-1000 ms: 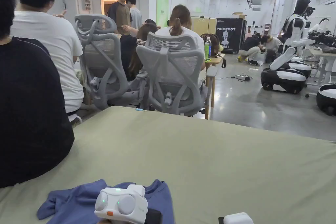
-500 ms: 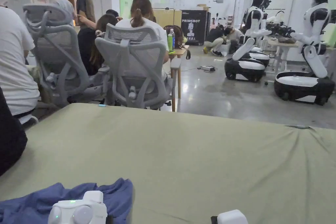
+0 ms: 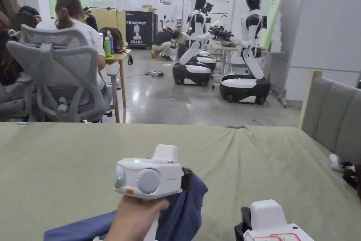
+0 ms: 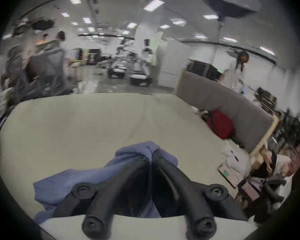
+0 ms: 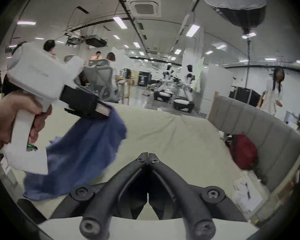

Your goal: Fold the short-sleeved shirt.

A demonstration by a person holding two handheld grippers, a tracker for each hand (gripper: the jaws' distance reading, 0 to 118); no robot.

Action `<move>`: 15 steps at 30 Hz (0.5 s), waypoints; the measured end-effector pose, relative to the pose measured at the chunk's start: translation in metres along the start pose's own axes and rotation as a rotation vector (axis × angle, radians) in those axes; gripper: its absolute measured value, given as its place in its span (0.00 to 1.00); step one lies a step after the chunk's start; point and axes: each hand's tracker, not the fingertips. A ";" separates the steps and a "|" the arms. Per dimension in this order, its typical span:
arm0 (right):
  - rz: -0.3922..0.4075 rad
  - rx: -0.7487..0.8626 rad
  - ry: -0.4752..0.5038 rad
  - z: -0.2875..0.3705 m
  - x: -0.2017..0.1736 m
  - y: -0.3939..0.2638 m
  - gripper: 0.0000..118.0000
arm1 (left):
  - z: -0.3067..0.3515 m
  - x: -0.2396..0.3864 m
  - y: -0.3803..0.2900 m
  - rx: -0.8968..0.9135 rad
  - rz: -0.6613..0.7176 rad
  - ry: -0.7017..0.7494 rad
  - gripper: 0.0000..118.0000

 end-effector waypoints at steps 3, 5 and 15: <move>-0.019 -0.019 -0.070 0.000 0.038 -0.010 0.00 | -0.066 0.065 -0.018 -0.132 -0.068 -0.097 0.00; -0.037 -0.031 -0.105 -0.003 0.057 -0.019 0.00 | -0.101 0.098 -0.048 -0.226 -0.094 -0.094 0.00; -0.077 -0.096 -0.152 -0.028 0.098 -0.049 0.00 | -0.149 0.094 -0.119 -0.275 -0.039 -0.050 0.79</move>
